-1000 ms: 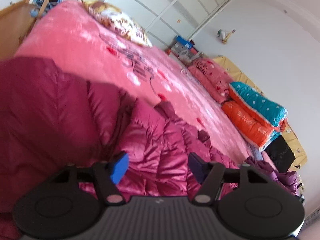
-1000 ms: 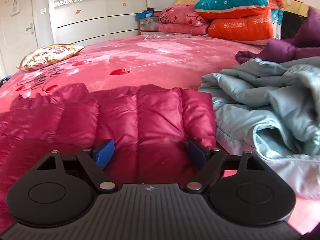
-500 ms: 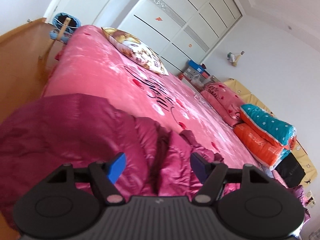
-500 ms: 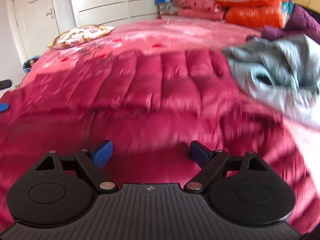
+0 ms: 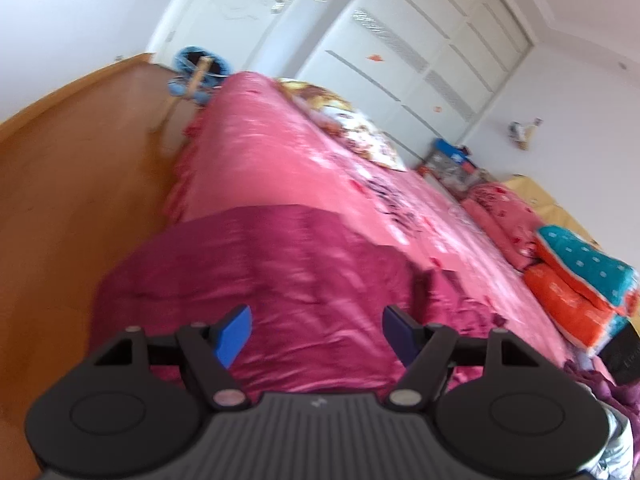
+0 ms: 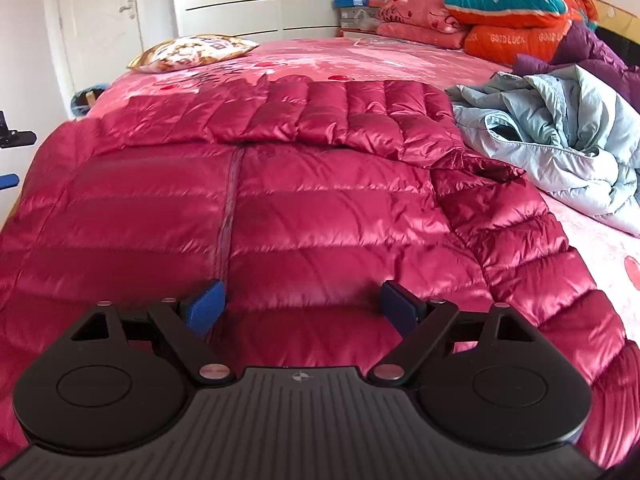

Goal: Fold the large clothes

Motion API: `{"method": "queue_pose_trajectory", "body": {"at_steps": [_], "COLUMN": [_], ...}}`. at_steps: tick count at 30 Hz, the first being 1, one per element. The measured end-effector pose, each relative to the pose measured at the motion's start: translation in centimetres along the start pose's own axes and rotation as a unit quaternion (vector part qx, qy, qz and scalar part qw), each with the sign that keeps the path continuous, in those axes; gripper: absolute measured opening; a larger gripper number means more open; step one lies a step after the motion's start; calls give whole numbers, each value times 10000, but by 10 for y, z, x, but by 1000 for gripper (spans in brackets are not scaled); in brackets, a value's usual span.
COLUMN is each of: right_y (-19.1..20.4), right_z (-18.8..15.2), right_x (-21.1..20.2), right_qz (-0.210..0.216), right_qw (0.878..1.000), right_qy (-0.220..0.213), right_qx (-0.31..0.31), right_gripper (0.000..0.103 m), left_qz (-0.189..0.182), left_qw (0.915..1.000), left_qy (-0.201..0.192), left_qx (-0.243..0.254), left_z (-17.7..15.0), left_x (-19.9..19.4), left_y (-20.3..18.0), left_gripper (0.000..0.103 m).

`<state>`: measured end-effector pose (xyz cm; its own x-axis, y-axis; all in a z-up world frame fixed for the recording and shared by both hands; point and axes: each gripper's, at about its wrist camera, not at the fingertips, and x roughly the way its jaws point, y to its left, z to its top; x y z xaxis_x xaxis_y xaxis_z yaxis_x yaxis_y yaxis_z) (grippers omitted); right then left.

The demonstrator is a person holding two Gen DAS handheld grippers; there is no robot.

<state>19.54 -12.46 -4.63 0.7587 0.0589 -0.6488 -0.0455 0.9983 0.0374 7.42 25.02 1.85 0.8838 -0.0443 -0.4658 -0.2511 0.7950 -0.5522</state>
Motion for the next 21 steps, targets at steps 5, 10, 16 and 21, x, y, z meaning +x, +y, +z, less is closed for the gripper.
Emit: {"method": "queue_pose_trajectory", "body": {"at_steps": [5,10,16,21], "right_y": [10,19,23,27], "right_z": [-10,-13,-18,-25], "right_x": [-15,-32,-55,-82], "right_qz": [34,97,192,270], "right_qw": [9999,9997,9994,9988], "right_qy": [-12,-19,-82,-183], "right_qx": [-163,-203,-261,-361], "right_gripper": [103,103,103,103], "left_qz": [441,318,45,-398], "left_qw": [9973,9848,9627,9233], "left_qy": [27,238,405,681], "left_qx": [-583,-1689,-2675,-3760], "left_z": [0,-5,-17,-32], "left_x": [-14,-26,-33,-20], "left_y": [35,77,109,129], "left_gripper": [73,75,78,80]}}
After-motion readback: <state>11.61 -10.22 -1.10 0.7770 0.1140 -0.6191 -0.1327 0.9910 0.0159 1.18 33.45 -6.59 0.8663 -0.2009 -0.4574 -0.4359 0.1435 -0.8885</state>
